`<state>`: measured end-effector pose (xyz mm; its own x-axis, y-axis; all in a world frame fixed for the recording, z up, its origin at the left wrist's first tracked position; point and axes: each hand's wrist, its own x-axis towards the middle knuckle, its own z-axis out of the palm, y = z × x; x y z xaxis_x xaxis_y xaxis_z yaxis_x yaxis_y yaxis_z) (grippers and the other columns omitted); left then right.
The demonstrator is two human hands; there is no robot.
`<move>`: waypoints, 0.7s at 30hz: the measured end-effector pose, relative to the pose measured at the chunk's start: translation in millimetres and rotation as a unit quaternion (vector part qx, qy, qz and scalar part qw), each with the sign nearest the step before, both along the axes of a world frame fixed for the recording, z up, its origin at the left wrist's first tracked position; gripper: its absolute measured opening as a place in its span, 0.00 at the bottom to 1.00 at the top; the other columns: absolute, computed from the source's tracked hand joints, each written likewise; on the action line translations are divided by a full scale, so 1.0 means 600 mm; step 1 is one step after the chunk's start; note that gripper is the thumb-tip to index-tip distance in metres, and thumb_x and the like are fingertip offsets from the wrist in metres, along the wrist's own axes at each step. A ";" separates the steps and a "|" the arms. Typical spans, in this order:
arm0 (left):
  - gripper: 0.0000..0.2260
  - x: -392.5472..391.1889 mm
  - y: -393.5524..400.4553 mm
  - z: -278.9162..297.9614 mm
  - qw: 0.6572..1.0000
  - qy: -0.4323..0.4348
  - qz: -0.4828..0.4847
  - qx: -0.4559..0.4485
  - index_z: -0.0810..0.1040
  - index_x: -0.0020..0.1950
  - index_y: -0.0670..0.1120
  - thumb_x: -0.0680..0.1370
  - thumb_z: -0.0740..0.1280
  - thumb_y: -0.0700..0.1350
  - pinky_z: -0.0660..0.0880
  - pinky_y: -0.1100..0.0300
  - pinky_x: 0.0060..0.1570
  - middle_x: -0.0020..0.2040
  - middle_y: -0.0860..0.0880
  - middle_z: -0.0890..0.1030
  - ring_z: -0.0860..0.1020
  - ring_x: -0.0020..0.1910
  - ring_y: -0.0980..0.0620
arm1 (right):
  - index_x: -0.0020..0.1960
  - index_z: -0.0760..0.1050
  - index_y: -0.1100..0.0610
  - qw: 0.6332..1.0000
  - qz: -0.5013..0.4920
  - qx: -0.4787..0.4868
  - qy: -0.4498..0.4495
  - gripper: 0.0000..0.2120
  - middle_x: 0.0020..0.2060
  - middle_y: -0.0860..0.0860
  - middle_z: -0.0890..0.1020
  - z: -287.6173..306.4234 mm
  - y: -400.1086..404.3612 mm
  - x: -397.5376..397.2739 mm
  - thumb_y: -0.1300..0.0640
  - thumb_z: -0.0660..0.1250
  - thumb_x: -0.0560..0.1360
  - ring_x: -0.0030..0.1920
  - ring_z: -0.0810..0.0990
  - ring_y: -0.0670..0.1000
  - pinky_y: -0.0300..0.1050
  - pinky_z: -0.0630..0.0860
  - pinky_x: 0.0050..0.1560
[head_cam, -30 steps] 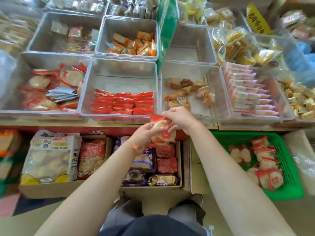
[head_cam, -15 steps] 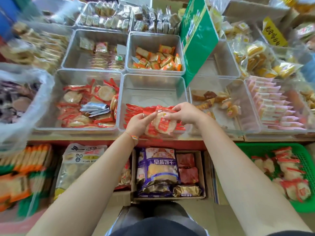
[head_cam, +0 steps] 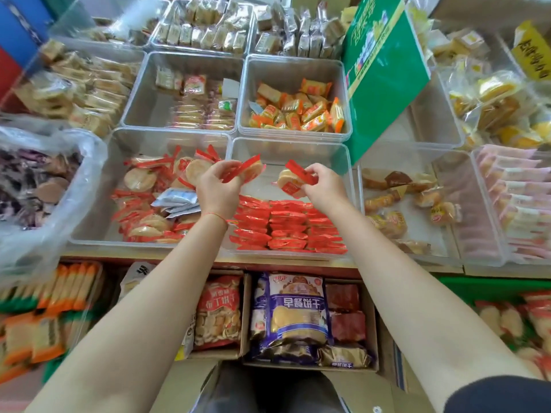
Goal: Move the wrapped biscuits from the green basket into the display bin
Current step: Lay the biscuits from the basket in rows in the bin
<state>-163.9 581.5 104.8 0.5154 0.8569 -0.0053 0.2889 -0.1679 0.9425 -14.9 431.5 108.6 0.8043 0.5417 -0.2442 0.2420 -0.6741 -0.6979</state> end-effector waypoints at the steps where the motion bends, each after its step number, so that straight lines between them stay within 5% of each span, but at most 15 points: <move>1: 0.07 0.005 0.008 -0.009 1.000 0.014 -0.002 0.026 0.83 0.50 0.48 0.73 0.73 0.40 0.75 0.71 0.49 0.43 0.56 0.82 0.80 0.45 0.58 | 0.57 0.77 0.51 1.000 0.006 -0.013 -0.009 0.12 0.52 0.52 0.81 -0.016 0.011 -0.003 0.60 0.67 0.75 0.50 0.79 0.54 0.48 0.78 0.49; 7: 0.07 0.034 0.059 -0.059 0.979 0.055 -0.074 0.183 0.82 0.52 0.46 0.75 0.71 0.40 0.76 0.57 0.50 0.45 0.50 0.83 0.79 0.46 0.51 | 0.58 0.79 0.52 0.997 0.028 -0.046 -0.053 0.14 0.56 0.53 0.78 -0.088 0.078 -0.010 0.62 0.66 0.74 0.54 0.78 0.55 0.47 0.75 0.53; 12: 0.08 0.051 0.088 -0.083 0.955 0.079 -0.139 0.250 0.81 0.53 0.43 0.74 0.69 0.38 0.73 0.56 0.49 0.46 0.47 0.83 0.79 0.47 0.46 | 0.62 0.79 0.51 0.992 0.077 -0.076 -0.066 0.18 0.57 0.55 0.78 -0.120 0.126 -0.018 0.63 0.64 0.74 0.57 0.78 0.57 0.45 0.74 0.55; 16: 0.11 0.065 0.096 -0.100 0.938 0.119 -0.203 0.256 0.81 0.56 0.44 0.75 0.67 0.37 0.73 0.55 0.54 0.52 0.47 0.83 0.79 0.54 0.45 | 0.63 0.79 0.47 0.976 0.145 -0.160 0.008 0.17 0.63 0.50 0.80 -0.136 0.144 -0.023 0.60 0.59 0.79 0.63 0.77 0.55 0.46 0.73 0.63; 21: 0.08 0.076 0.095 -0.118 0.892 0.182 -0.218 0.351 0.83 0.51 0.49 0.75 0.67 0.41 0.56 0.46 0.69 0.47 0.51 0.85 0.80 0.53 0.48 | 0.61 0.76 0.53 0.983 0.069 -0.168 0.021 0.13 0.59 0.53 0.80 -0.131 0.143 -0.006 0.53 0.63 0.78 0.60 0.78 0.58 0.49 0.75 0.59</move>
<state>-118.3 638.3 34.1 0.8745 0.4325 0.2196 0.3163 -0.8517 0.4178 -18.8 517.1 29.9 0.7149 0.5276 -0.4589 0.3233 -0.8313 -0.4521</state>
